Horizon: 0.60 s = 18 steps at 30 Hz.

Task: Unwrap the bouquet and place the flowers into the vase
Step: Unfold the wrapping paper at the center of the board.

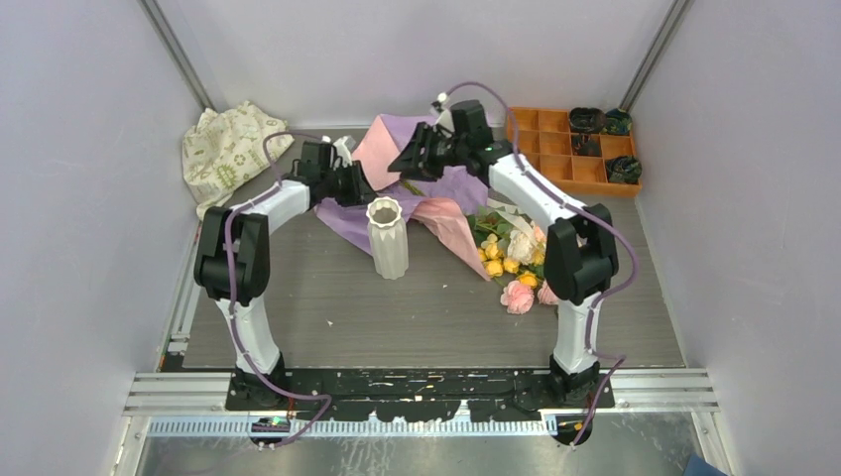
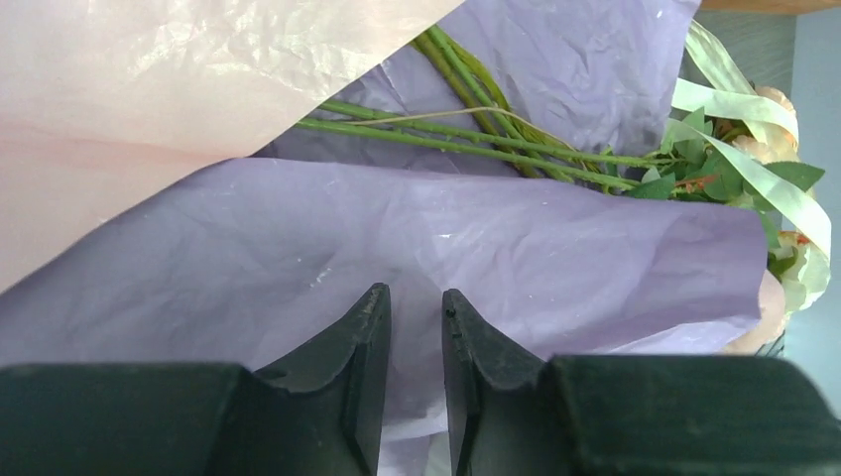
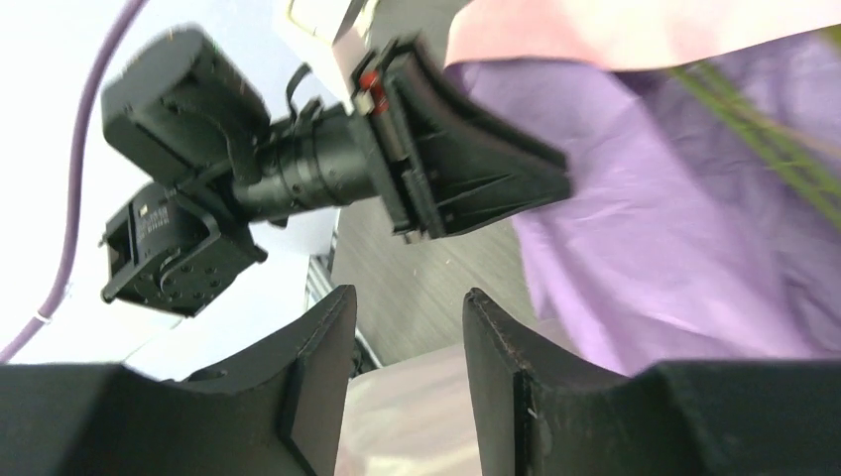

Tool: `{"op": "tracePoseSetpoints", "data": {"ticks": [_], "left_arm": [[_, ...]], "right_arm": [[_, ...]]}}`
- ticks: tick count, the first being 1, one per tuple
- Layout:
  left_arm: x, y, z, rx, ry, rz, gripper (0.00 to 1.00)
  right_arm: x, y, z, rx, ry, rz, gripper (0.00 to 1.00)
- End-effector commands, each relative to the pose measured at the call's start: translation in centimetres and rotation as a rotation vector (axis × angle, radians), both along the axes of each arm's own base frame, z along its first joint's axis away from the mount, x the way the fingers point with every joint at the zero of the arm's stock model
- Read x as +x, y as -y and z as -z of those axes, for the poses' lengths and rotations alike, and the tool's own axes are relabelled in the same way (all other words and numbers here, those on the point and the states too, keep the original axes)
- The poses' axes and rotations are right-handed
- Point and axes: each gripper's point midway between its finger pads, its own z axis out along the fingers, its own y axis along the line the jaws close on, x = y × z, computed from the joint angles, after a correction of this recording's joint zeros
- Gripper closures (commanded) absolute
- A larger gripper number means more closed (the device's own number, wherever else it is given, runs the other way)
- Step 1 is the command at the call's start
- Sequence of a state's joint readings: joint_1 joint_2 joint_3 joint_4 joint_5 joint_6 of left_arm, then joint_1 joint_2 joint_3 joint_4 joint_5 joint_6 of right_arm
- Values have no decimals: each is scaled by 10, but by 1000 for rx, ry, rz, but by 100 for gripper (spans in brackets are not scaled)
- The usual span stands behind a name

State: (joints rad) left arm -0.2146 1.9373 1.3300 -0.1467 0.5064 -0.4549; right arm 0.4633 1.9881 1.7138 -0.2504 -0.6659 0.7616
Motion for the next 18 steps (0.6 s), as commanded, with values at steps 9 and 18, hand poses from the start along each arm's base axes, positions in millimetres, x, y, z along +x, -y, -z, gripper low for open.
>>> {"op": "tracePoseSetpoints", "data": {"ticks": [9,18], "left_arm": [[-16,-17,-21,86,90,17,75],[-25,-42,-21,194,81,-64,77]], "right_arm": [[38,112,70,-250,-91,276,60],[-35,58,111,-311,-145,54,69]]}}
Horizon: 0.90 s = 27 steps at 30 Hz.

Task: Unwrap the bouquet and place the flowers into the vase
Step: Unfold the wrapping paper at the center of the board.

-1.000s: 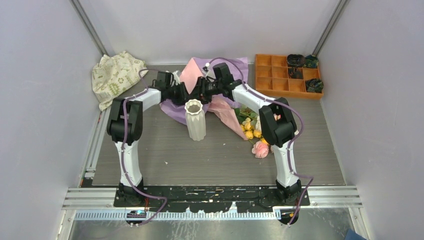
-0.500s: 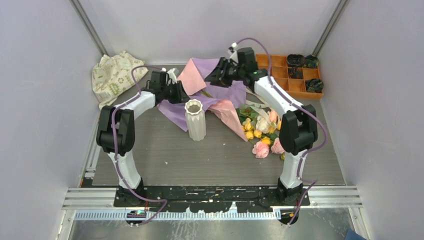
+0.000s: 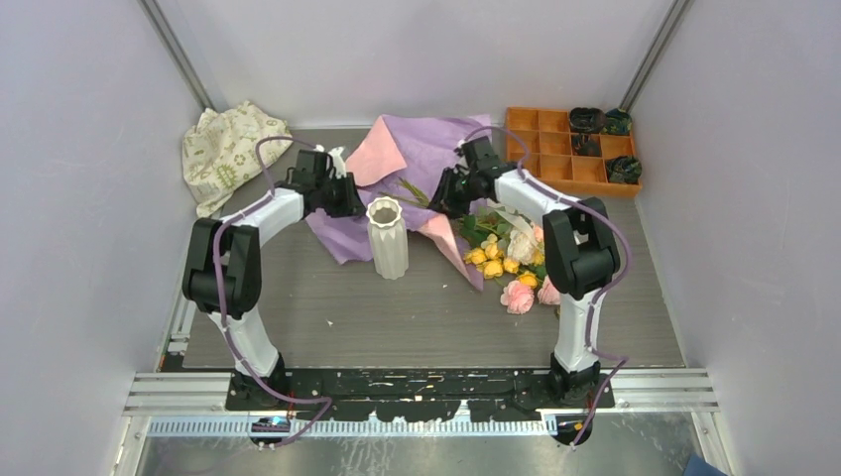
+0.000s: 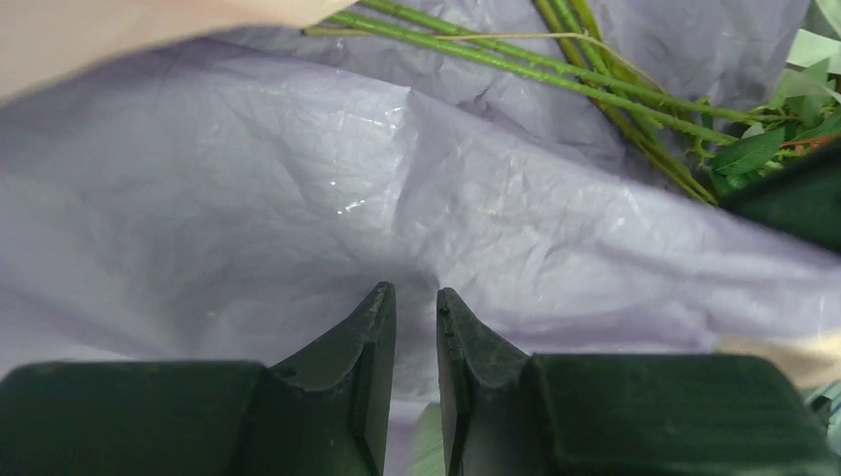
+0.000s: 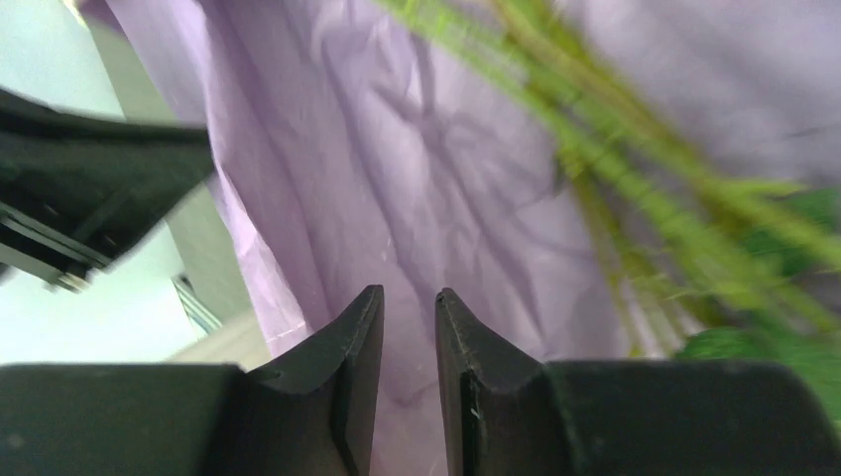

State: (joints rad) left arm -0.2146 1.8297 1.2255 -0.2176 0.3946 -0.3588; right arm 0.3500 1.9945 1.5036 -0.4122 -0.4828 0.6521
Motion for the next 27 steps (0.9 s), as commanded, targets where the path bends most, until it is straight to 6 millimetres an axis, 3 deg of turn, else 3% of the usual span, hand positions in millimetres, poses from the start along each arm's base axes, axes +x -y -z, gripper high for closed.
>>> {"op": "tracePoseSetpoints", "data": {"ticks": [1,7,12,18,27], "left_arm": [[1,-18,-32,69,81,-50,77],[-3,-36,-50,138,106,-118,77],[-7,-35,-54,122,97,-127,77],[-12,-36,-38,129,56,-125,77],[-9,-24,8,73,-42,-133,76]], "right_arm": [[-46,-40,-8,-10,49,-167,69],[-104,-55,18,-26,-16,-237,68],[-121,-52,44,-45,-75,-228,68],[-119,-49,61,-86,-82,-199,67],[-99,-40,64,-184,-34,-159,65]]}}
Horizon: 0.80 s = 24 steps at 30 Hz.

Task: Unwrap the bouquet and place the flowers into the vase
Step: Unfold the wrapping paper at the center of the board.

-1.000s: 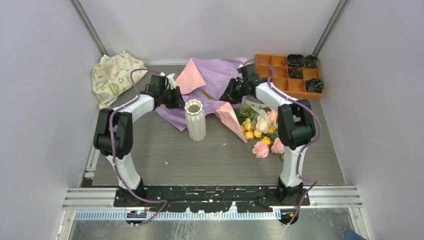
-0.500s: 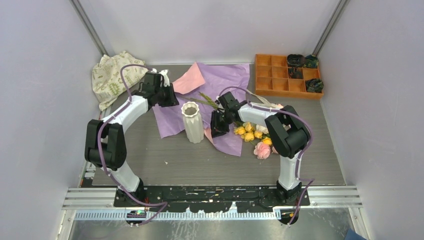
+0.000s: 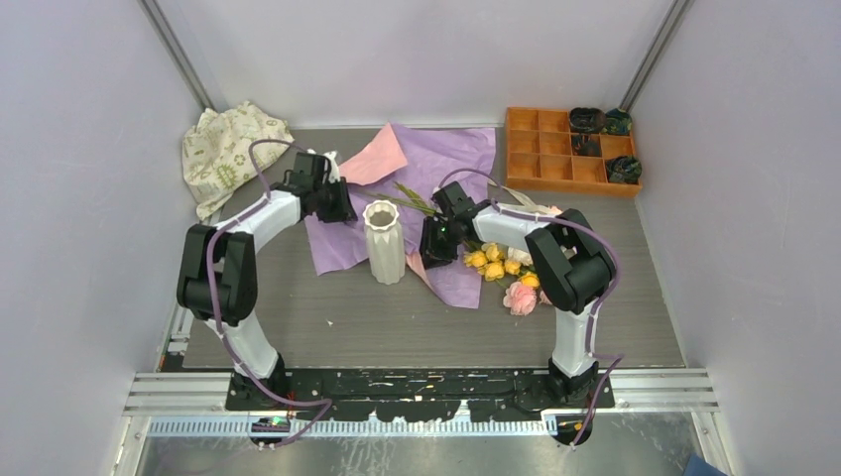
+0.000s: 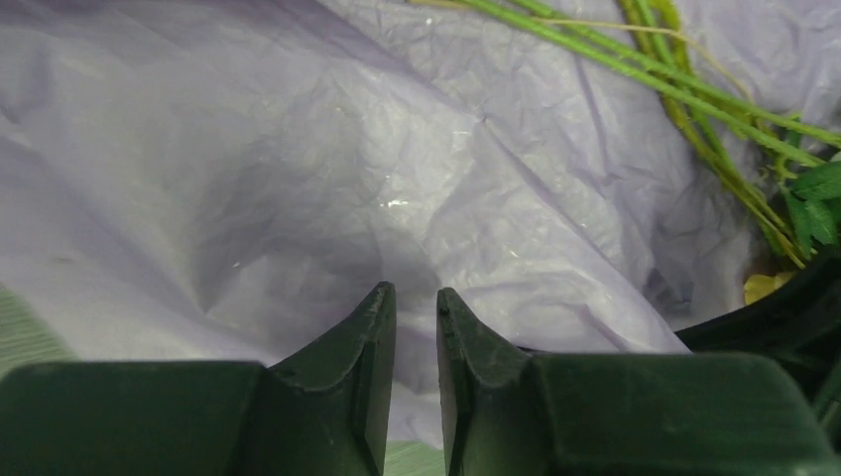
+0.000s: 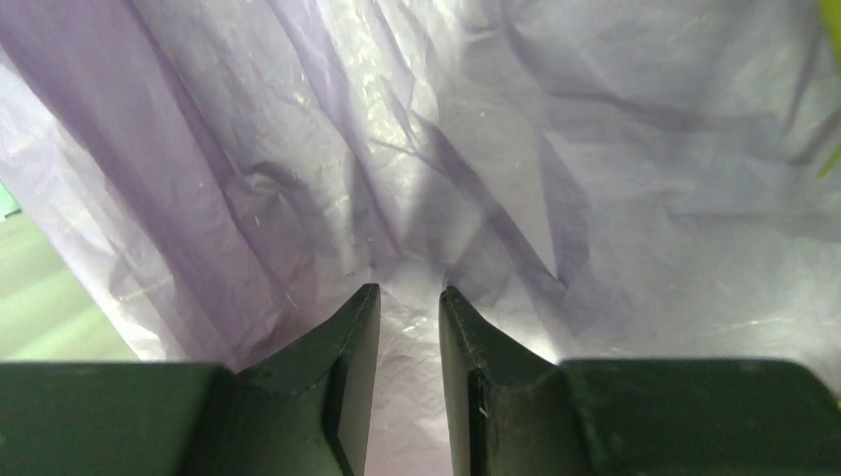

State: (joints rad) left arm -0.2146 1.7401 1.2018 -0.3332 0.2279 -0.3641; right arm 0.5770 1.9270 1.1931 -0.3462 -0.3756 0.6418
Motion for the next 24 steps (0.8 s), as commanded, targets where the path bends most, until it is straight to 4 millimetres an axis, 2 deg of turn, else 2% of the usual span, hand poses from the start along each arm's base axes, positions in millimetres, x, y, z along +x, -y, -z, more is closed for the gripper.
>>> {"op": "tracePoseSetpoints", "data": {"ticks": [1,5,7,10,16,18,20,24], "left_arm": [[9,8,18,-66,-13,-33,76],[32,11,27,-95,11,-89,76],[44,19,19,-130,23,-89,76],[51,30,-1,-198,47,-84,76],[67,33,-57,-238,157,-94,74],[78,37,-66,-253,172,-89,73],[90,44,-66,-277,163,-80,73],[102,59,-42,-338,88,-66,74]], "right_arm": [[20,-5,-11,-15,78,7,65],[18,-6,-5,-14,58,7,66],[17,-5,-2,-16,52,7,66],[14,-4,2,-21,43,6,66],[10,-6,11,-15,13,-2,67],[10,-6,12,-14,9,-1,67],[10,-6,14,-16,7,-1,67],[12,-7,13,-15,8,0,67]]}}
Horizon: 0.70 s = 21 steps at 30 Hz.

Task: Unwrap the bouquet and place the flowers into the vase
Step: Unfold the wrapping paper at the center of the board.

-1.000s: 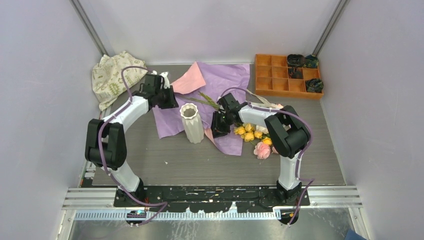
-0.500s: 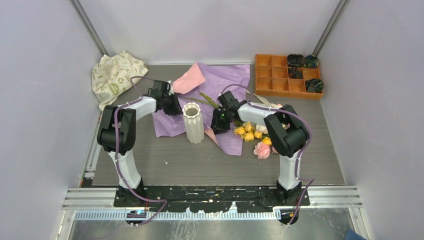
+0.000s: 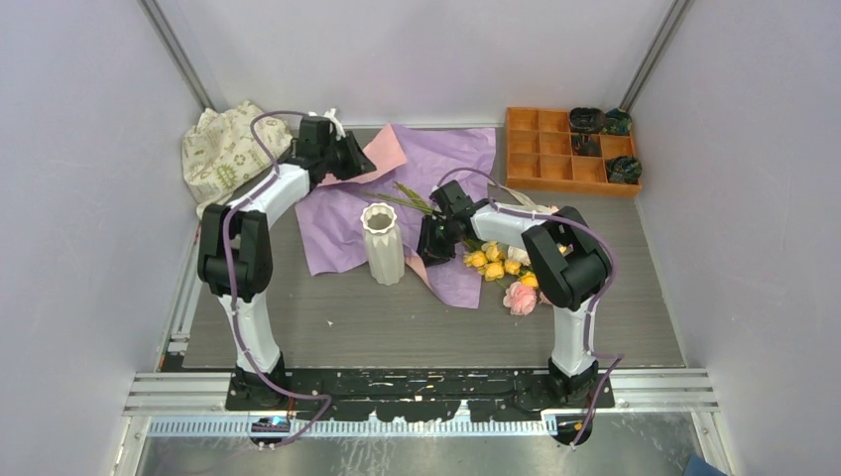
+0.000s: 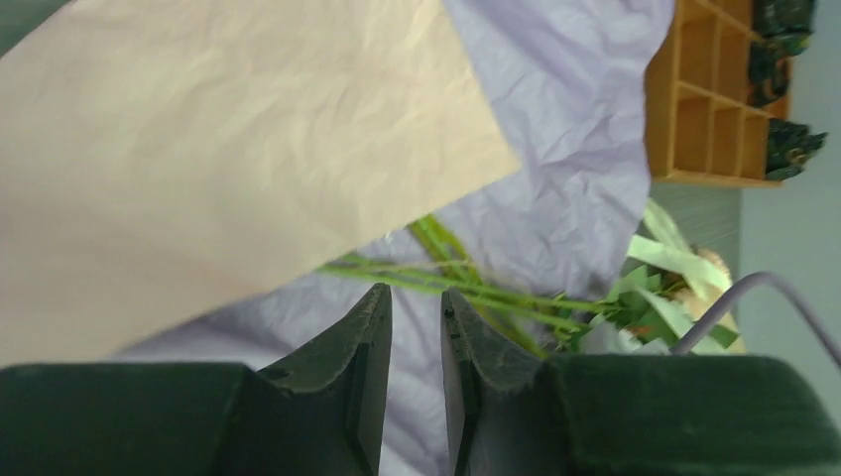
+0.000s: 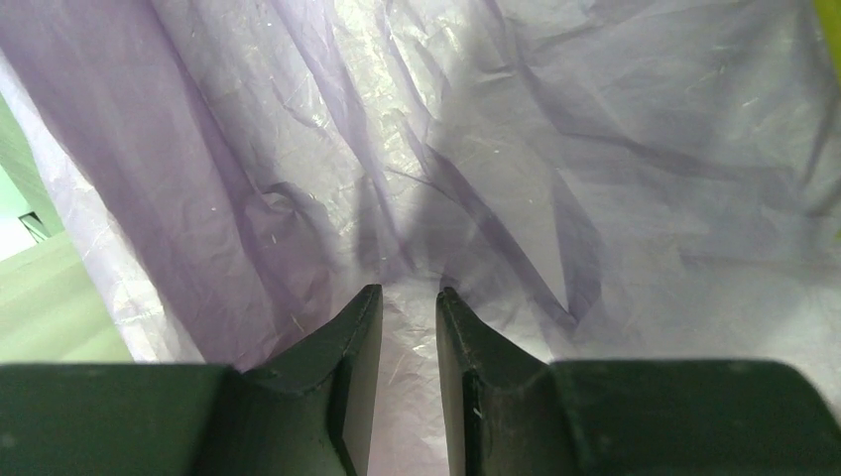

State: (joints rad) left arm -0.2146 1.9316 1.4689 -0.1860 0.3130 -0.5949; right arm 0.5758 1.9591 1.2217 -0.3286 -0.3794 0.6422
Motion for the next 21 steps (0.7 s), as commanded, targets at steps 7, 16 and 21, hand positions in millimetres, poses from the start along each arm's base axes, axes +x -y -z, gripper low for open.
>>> {"op": "tracePoseSetpoints", "data": {"ticks": [7,16,21], "left_arm": [[12,38,24,-106,-29,69,73],[19,37,50,60,-86,25,74],[46,19,74,174,-98,-59,74]], "right_arm": [[7,-4,12,-26,-4,-2,68],[9,-8,12,-16,-14,4,68],[9,-5,3,-18,4,2,67]]}}
